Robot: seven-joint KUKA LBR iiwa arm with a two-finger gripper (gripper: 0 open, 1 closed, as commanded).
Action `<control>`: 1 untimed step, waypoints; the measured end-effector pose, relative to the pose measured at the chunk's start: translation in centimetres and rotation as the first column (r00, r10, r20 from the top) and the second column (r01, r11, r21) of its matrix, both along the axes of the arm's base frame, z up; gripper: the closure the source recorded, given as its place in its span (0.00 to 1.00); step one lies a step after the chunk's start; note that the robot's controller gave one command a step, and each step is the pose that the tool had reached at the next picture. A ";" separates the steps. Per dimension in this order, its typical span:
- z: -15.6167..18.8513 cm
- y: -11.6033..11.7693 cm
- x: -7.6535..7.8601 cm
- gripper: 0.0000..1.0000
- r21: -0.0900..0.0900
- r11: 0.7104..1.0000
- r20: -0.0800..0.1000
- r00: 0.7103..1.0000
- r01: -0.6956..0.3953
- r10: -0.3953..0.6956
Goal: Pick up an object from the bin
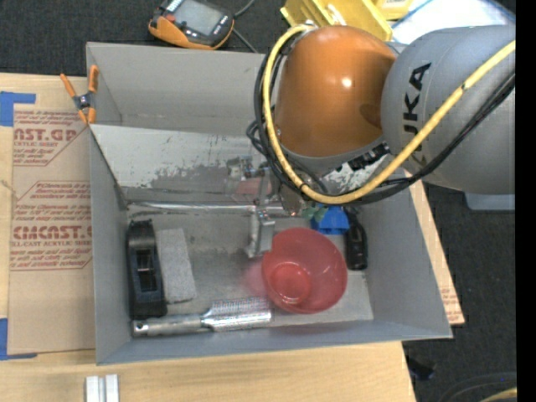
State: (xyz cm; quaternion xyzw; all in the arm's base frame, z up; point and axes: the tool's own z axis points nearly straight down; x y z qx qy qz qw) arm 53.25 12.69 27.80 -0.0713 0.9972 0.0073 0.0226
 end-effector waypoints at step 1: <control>-1.2 -5.9 3.7 0.00 -0.010 0.995 -0.017 0.995 -0.100 0.100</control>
Offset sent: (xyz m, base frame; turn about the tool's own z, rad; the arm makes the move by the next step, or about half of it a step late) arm -0.0079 -0.1047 -0.0195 0.2494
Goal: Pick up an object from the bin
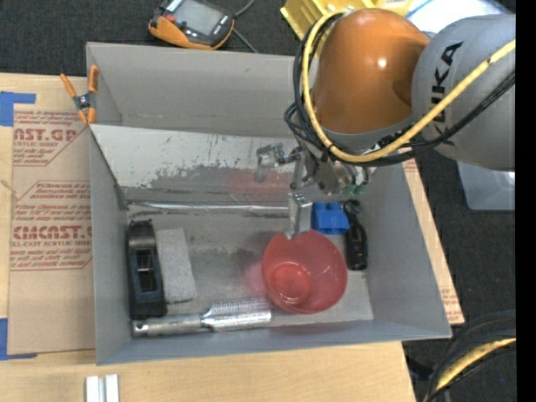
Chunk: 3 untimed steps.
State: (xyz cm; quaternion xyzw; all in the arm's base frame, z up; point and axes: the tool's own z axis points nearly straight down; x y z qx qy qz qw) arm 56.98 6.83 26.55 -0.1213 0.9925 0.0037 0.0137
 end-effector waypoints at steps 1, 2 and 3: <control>-0.6 -4.1 -3.5 0.00 0.021 0.947 0.005 0.948 0.319 -0.320; 2.4 -2.9 -2.0 0.00 0.001 1.000 0.007 1.000 -0.009 0.009; -1.7 -3.7 -1.9 1.00 0.016 0.964 0.003 0.964 0.265 -0.266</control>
Offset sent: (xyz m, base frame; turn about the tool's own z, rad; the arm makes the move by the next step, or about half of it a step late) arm -0.0175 -0.0274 0.0290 -0.0184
